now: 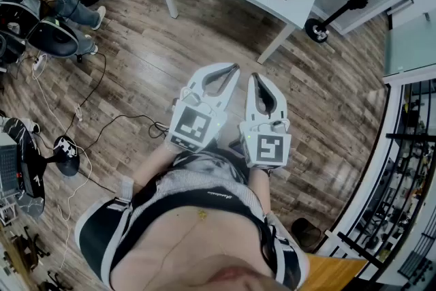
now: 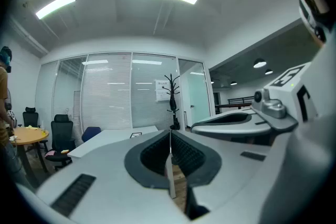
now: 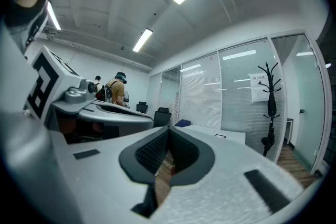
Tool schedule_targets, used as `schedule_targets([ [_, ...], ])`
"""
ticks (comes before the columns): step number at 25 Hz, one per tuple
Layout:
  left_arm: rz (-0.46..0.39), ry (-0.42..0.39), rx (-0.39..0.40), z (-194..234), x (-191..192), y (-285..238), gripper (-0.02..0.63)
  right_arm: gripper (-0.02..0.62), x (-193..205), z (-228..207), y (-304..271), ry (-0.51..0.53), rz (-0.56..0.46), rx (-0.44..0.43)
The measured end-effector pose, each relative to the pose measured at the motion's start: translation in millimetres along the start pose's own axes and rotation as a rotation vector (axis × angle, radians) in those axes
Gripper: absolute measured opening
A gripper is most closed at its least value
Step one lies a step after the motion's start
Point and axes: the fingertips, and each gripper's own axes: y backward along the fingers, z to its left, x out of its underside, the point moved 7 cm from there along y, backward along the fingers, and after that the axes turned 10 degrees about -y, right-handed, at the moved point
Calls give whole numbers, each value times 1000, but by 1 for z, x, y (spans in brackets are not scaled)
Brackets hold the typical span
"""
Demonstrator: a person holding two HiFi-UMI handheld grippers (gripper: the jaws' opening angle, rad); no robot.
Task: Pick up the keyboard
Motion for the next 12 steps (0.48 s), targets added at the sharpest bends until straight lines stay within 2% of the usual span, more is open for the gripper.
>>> schedule_targets([
  [4, -29, 40, -2, 4, 0, 1, 14, 5, -4, -1, 0, -15, -24, 7],
  [5, -37, 58, 4, 7, 1, 1, 15, 14, -3, 0, -2, -21, -30, -13],
  [6, -44, 77, 8, 10, 2, 0, 16, 59, -2, 1, -5, -28, -32, -30],
  [8, -49, 110, 12, 16, 5, -3, 24, 64, -2, 0, -11, -29, -34, -40],
  [10, -40, 130, 28, 22, 10, -9, 107, 64, -1, -2, -18, -29, -33, -36],
  [12, -30, 137, 32, 30, 15, -13, 115, 64, 0, -2, -26, -24, -28, -29],
])
